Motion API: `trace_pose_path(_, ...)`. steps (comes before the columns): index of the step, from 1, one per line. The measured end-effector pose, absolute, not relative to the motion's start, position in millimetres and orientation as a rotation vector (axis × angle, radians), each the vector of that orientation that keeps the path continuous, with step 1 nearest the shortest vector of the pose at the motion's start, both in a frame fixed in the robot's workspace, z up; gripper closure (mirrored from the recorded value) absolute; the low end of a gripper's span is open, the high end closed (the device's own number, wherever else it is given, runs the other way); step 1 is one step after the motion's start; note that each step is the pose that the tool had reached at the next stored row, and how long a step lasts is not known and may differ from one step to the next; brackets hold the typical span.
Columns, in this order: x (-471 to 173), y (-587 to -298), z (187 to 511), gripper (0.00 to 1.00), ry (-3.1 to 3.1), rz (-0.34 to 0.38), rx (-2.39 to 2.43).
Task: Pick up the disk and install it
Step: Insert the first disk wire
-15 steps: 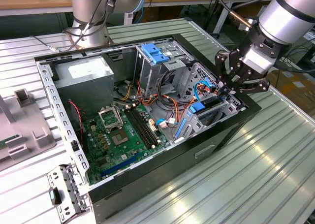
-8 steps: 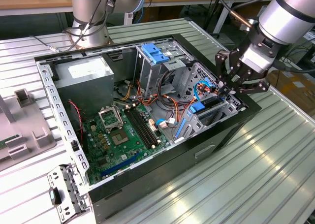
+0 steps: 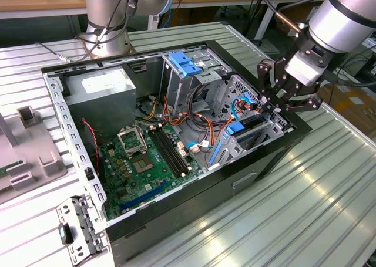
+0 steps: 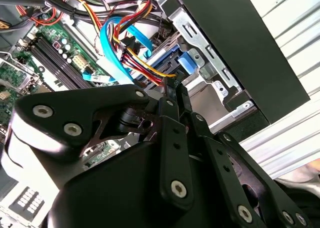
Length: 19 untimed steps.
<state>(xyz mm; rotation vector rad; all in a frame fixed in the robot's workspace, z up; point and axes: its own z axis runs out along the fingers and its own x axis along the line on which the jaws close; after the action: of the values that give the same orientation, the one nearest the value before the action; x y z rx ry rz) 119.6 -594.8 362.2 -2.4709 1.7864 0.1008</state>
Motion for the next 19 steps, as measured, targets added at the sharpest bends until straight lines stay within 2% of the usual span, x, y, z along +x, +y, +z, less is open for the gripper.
trace_pose_path(19, 119.5, -594.8, 362.0, 0.83, 1.92, 0.093, -2.364)
